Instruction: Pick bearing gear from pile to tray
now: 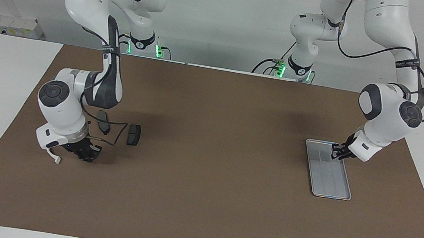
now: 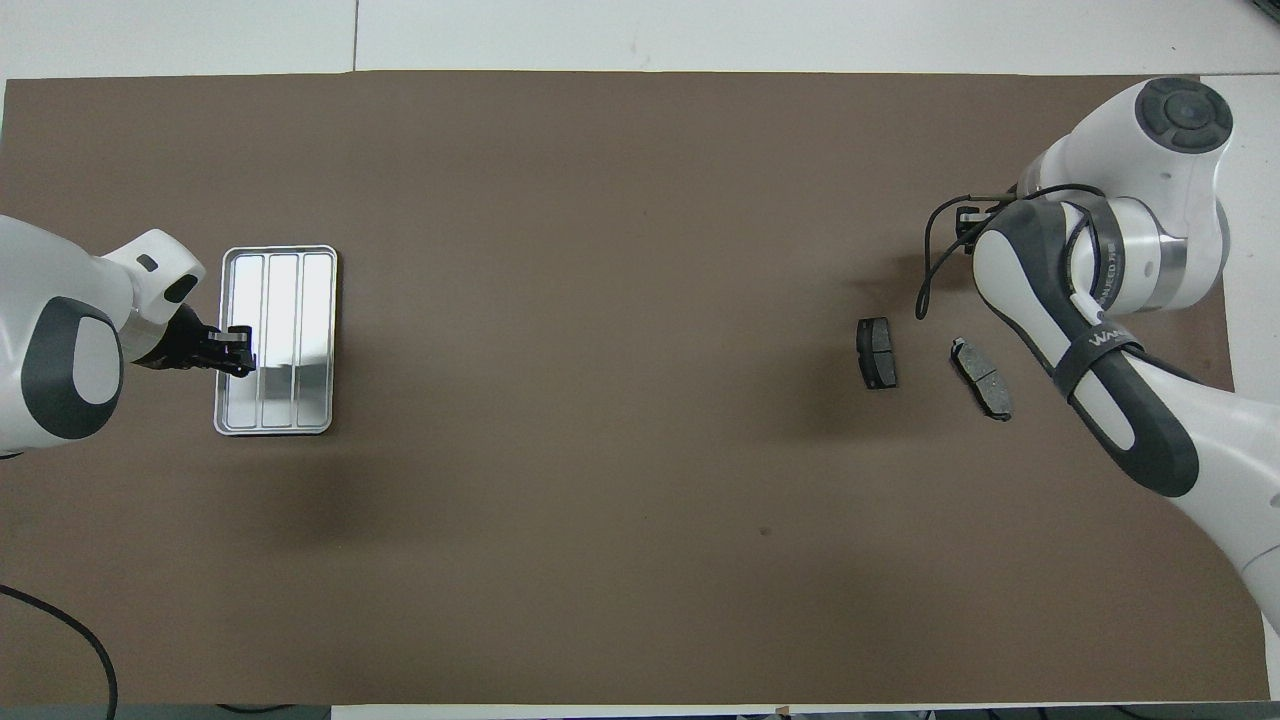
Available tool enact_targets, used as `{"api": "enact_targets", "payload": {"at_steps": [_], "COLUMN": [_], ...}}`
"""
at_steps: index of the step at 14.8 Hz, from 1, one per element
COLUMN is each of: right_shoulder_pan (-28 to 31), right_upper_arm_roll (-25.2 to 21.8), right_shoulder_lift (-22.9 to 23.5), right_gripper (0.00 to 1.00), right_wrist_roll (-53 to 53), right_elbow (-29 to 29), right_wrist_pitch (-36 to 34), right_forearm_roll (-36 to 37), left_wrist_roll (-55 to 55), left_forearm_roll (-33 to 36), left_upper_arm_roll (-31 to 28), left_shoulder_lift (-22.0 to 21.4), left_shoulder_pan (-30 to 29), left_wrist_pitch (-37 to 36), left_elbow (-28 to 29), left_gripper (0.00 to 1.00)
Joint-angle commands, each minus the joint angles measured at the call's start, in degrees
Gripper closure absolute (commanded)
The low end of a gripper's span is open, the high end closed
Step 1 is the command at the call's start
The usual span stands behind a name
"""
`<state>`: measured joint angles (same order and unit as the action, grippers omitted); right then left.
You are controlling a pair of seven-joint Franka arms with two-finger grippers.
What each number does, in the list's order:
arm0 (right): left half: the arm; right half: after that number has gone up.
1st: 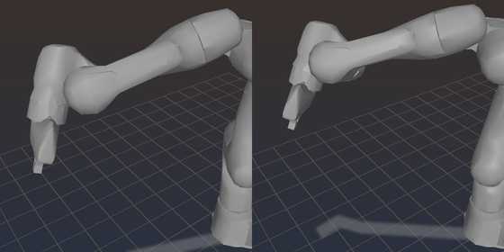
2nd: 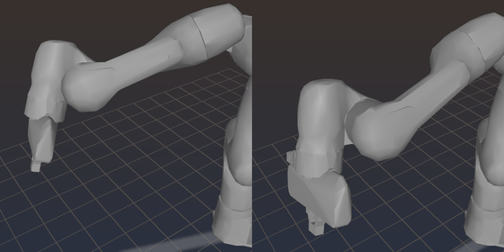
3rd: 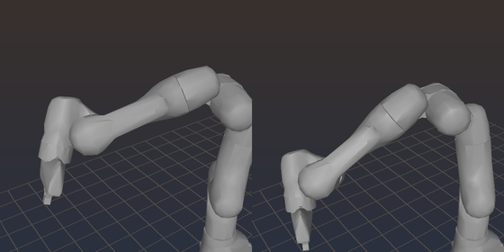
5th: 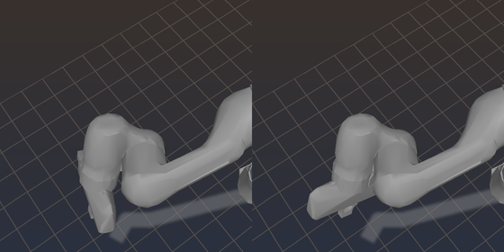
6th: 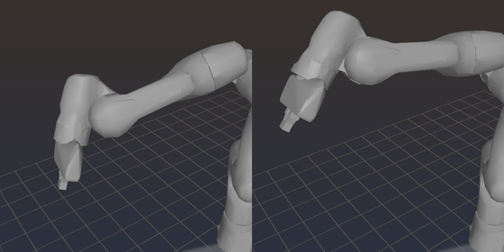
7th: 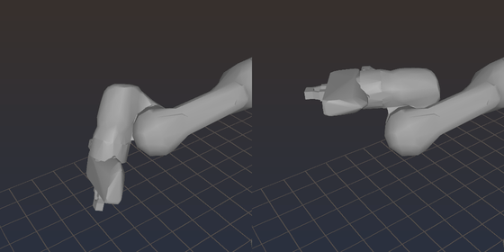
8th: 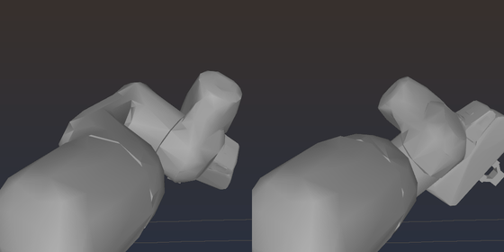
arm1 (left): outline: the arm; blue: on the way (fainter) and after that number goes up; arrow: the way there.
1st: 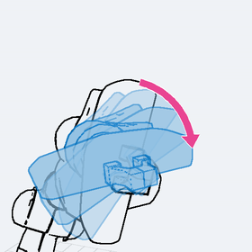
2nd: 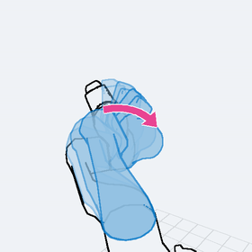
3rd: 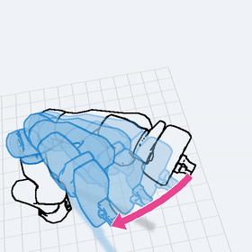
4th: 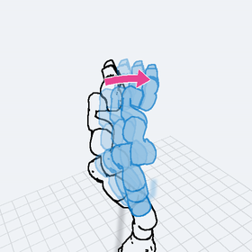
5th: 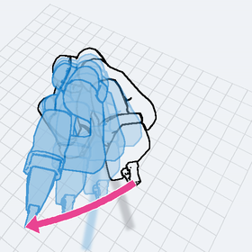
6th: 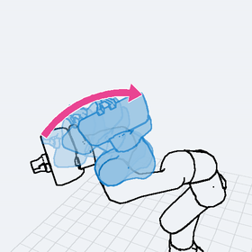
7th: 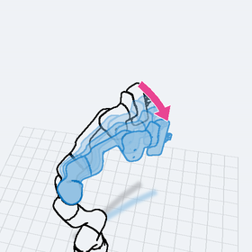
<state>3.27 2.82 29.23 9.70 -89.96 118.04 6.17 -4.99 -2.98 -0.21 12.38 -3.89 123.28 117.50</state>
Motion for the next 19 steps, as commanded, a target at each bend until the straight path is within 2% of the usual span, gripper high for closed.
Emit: {"api": "enact_targets", "payload": {"at_steps": [1, 5, 7, 9, 13, 16, 17, 18, 19], "right_shoulder_pan": [-0.37, -6.24, -10.63, -15.72, -25.48, -31.99, -33.75, -35.07, -36.48], "right_upper_arm_roll": [0.95, 0.96, 0.96, 0.96, 0.96, 1.13, 1.13, 1.13, 1.13], "right_shoulder_lift": [-3.99, -9.71, -11.82, -11.92, -12.18, -10.52, -9.30, -7.98, -6.66], "right_gripper": [1.00, 1.00, 1.00, 1.00, 1.00, 1.00, 1.00, 1.00, 1.00], "right_wrist_roll": [0.49, 1.72, 8.27, 16.97, 42.18, 54.86, 58.38, 61.28, 64.27], "right_elbow": [1.63, 5.40, 7.94, 10.93, 11.39, 9.64, 8.93, 8.31, 7.44], "right_wrist_pitch": [-6.75, -18.51, -23.71, -27.49, -24.71, -19.18, -16.64, -14.09, -11.19], "right_forearm_roll": [1.56, 0.52, -0.36, -3.17, -7.57, -7.58, -7.40, -7.14, -6.61], "left_wrist_roll": [-0.20, 3.22, 3.50, 3.50, 3.59, 4.37, 4.38, 4.38, 4.38], "left_forearm_roll": [-0.62, -0.62, -0.62, -0.62, -0.62, -0.62, -0.62, -0.62, -0.62], "left_upper_arm_roll": [0.47, 0.65, 0.56, 0.56, 0.56, 0.56, 0.56, 0.56, 0.56], "left_shoulder_lift": [-3.06, -3.15, -3.33, -3.94, -4.47, -4.56, -4.56, -4.56, -4.56], "left_shoulder_pan": [-0.33, 0.99, 1.87, 1.96, 1.96, 2.31, 2.40, 2.40, 2.40], "left_wrist_pitch": [2.13, 2.31, 2.75, 5.02, 6.35, 6.53, 6.53, 6.62, 6.71], "left_elbow": [4.22, 4.67, 5.45, 7.65, 9.24, 9.59, 9.68, 9.68, 9.68], "left_gripper": [0.95, 0.95, 0.95, 0.95, 0.94, 0.89, 0.73, 0.39, 0.15]}}
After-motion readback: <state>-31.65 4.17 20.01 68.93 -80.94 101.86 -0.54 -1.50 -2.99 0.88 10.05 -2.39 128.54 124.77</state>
